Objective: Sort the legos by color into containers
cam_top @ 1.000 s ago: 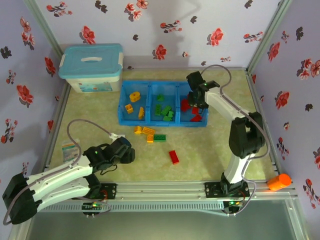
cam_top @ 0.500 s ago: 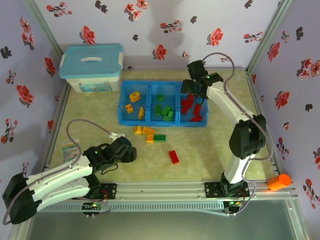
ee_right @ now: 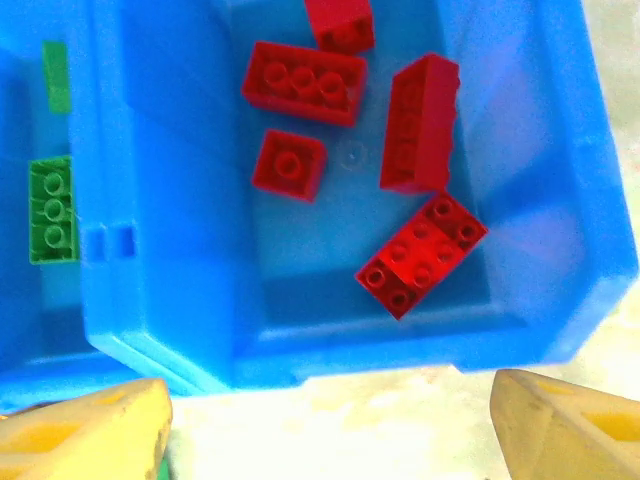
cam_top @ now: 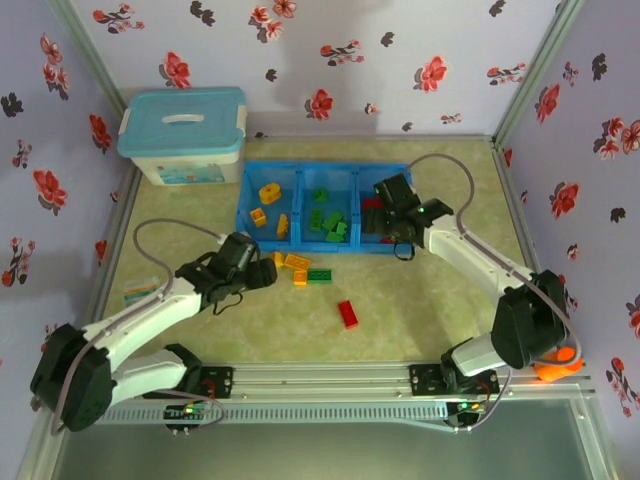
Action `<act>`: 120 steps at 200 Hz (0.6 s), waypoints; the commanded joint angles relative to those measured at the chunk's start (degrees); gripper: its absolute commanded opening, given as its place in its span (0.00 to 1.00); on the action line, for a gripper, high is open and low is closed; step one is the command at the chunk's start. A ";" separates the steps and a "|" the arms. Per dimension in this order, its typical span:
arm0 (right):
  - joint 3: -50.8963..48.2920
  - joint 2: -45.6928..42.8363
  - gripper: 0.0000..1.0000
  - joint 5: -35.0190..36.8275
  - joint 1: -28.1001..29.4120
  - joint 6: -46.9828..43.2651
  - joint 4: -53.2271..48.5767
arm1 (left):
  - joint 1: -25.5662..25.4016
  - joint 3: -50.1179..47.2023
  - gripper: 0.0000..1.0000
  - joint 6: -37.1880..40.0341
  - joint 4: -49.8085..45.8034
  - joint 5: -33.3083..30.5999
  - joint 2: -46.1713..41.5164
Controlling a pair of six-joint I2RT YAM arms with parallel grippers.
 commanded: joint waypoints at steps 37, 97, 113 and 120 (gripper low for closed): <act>-9.99 -9.33 0.81 0.91 0.21 4.03 5.17 | 3.43 6.46 0.76 3.28 7.87 5.15 12.96; -14.70 -12.60 0.79 1.32 0.21 4.64 5.40 | 5.17 11.54 0.65 4.64 9.13 5.18 23.36; -15.52 -13.48 0.78 1.70 0.21 4.71 5.31 | 5.32 11.79 0.61 4.64 9.64 5.12 24.72; -15.80 -13.82 0.79 1.82 0.21 4.79 5.31 | 5.47 11.84 0.61 4.67 9.61 5.17 25.25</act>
